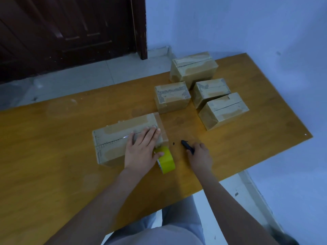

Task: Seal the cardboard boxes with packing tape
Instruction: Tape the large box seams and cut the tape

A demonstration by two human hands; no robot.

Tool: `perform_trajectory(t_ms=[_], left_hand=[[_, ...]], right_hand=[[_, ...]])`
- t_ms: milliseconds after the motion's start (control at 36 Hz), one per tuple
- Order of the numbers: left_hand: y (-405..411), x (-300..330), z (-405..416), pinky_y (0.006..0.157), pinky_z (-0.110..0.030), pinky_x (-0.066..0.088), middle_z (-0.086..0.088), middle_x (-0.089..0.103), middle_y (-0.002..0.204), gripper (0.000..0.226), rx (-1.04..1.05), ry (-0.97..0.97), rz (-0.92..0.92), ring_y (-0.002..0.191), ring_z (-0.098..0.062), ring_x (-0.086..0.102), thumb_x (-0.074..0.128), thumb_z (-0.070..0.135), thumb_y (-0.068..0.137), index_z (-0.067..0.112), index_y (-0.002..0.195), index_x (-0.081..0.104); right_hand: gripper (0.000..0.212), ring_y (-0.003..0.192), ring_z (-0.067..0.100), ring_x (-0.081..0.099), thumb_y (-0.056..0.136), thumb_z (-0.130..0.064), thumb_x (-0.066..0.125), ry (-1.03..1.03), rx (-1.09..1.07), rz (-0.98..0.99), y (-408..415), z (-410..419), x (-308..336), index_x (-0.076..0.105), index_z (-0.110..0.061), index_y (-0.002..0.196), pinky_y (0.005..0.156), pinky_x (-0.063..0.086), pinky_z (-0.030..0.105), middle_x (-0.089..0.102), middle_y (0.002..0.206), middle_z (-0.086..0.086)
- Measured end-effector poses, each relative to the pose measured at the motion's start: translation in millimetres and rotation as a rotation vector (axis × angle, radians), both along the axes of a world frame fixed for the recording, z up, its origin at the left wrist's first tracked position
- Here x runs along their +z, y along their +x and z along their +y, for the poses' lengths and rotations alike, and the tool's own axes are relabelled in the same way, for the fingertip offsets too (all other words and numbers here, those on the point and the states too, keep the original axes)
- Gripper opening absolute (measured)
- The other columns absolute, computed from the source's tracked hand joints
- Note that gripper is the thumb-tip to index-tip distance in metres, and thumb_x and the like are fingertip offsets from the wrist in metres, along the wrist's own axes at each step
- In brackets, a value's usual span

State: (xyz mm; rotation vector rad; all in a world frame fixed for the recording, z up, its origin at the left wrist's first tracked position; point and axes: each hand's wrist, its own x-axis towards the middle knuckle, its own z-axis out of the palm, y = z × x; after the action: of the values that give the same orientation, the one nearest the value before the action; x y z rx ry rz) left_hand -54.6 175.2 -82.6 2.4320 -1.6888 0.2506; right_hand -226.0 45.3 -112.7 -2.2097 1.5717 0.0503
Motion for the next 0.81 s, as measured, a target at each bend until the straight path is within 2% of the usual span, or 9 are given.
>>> perform_trajectory(t_ms=[111,194,250,306,417,556,667,750,806], left_hand=[[0.1,1.3,-0.7,0.106,-0.050,0.025,-0.001,0.053,0.138,0.084,-0.006,-0.006,-0.007,0.130,-0.019,0.036,0.071,0.059,0.072,0.017,0.141,0.046],[-0.2,0.8,-1.3,0.105,-0.050,0.026,-0.001,0.055,0.136,0.084,-0.015,-0.031,-0.005,0.129,-0.018,0.037,0.073,0.058,0.071,0.016,0.139,0.048],[-0.1,-0.6,-1.2,0.105,-0.051,0.027,-0.001,0.054,0.136,0.081,-0.018,-0.047,-0.004,0.129,-0.018,0.037,0.070,0.058,0.074,0.016,0.139,0.048],[0.4,-1.6,-0.5,0.105,-0.051,0.029,0.000,0.053,0.138,0.073,-0.021,-0.034,-0.009,0.129,-0.018,0.037,0.055,0.060,0.082,0.017,0.140,0.044],[0.8,-0.9,-0.3,0.105,-0.051,0.030,0.002,0.050,0.140,0.074,-0.007,0.031,0.031,0.130,-0.017,0.037,0.035,0.062,0.083,0.018,0.141,0.044],[0.7,5.9,-1.9,0.105,-0.047,0.023,0.004,0.055,0.135,0.068,0.017,-0.020,0.147,0.128,-0.016,0.042,0.037,0.060,0.082,0.022,0.136,0.053],[-0.8,13.4,-8.4,0.104,-0.044,0.023,0.007,0.057,0.131,0.058,0.084,0.001,0.241,0.123,-0.016,0.051,0.035,0.056,0.086,0.025,0.128,0.061],[-1.5,13.1,-10.5,0.101,-0.042,0.025,0.006,0.060,0.126,0.054,0.093,0.010,0.210,0.121,-0.013,0.043,0.035,0.048,0.087,0.023,0.124,0.065],[-1.1,11.3,-10.2,0.100,-0.042,0.028,0.006,0.061,0.124,0.050,0.083,-0.018,0.186,0.119,-0.012,0.043,0.037,0.045,0.088,0.022,0.123,0.065]], right_hand=[[0.028,0.112,0.025,0.043,0.091,-0.032,0.057,-0.001,-0.053,0.031,6.6,1.0,-15.9,0.054,-0.014,0.112,0.092,0.040,0.038,0.044,0.119,0.005],[0.027,0.114,0.023,0.042,0.087,-0.021,0.064,0.090,-0.033,-0.394,15.5,7.4,-7.7,0.060,-0.015,0.113,0.098,0.038,0.036,0.042,0.120,0.005],[0.023,0.117,0.016,0.043,0.088,-0.015,0.064,0.376,0.020,-0.676,23.6,16.1,7.7,0.061,-0.017,0.111,0.102,0.037,0.031,0.043,0.119,0.002],[0.018,0.117,0.010,0.047,0.090,-0.010,0.061,0.615,0.094,-0.795,29.3,24.8,17.3,0.064,-0.012,0.108,0.099,0.041,0.022,0.046,0.120,0.005],[0.015,0.113,0.009,0.053,0.089,-0.008,0.062,0.709,0.090,-0.828,31.6,29.1,16.5,0.066,-0.003,0.103,0.090,0.043,0.013,0.051,0.117,0.008],[0.004,0.098,0.010,0.053,0.088,-0.015,0.065,0.696,0.113,-0.736,32.8,26.4,22.2,0.065,-0.014,0.084,0.086,0.045,0.023,0.049,0.104,0.004],[0.009,0.095,0.015,0.056,0.084,-0.006,0.068,0.666,0.130,-0.691,31.2,33.4,23.5,0.065,-0.009,0.076,0.086,0.049,0.031,0.051,0.105,0.009],[0.030,0.100,0.011,0.057,0.081,-0.010,0.071,0.657,0.098,-0.705,23.6,43.4,26.7,0.068,-0.035,0.064,0.087,0.048,0.025,0.054,0.109,-0.004],[0.029,0.102,0.011,0.058,0.081,-0.012,0.071,0.610,0.034,-0.730,14.9,45.2,26.8,0.070,-0.037,0.066,0.089,0.048,0.028,0.056,0.111,-0.002]])
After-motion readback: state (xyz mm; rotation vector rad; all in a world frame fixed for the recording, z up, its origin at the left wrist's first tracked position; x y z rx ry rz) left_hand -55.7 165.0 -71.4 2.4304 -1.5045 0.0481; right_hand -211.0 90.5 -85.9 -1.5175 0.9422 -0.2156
